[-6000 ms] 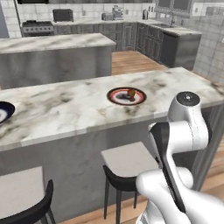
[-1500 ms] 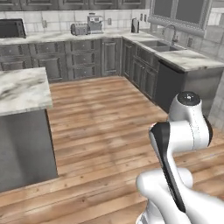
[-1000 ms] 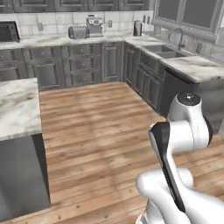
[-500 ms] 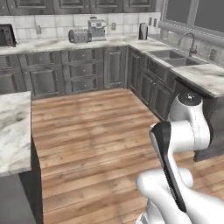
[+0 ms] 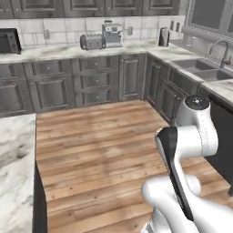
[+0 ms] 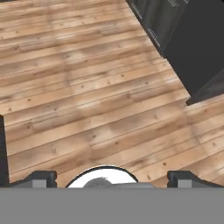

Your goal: Take the chicken drumsticks from the pan and place one on each plate on the dining counter.

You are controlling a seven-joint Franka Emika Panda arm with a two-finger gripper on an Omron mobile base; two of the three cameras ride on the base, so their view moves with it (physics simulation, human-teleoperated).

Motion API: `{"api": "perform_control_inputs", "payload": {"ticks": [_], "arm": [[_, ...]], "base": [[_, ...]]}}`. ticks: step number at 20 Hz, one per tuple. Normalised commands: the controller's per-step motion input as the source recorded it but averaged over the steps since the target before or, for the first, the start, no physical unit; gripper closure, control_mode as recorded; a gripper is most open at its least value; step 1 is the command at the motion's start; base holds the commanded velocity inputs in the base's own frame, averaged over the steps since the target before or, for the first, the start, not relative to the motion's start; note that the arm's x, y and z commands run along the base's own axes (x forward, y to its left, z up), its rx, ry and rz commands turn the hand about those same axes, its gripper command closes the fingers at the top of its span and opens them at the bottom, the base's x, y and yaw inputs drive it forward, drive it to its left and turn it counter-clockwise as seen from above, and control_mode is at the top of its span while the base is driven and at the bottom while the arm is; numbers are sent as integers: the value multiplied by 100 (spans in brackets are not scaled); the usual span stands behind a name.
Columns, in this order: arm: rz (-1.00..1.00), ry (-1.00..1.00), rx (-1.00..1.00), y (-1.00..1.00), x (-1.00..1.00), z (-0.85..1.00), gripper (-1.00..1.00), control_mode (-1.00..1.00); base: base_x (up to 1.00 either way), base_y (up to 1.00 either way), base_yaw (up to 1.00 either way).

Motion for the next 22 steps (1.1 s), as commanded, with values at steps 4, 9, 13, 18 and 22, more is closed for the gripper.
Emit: {"api": "perform_control_inputs", "payload": {"ticks": [4, 9, 13, 18, 22], "arm": [[0, 0, 0, 0, 0, 0, -100, 100], [0, 0, 0, 0, 0, 0, -100, 100], [0, 0, 0, 0, 0, 0, -100, 100], [0, 0, 0, 0, 0, 0, -100, 100], [0, 0, 0, 0, 0, 0, -100, 100]], "base": [[100, 0, 23], [100, 0, 21], [100, 0, 20], [100, 0, 22], [100, 0, 34]]}}
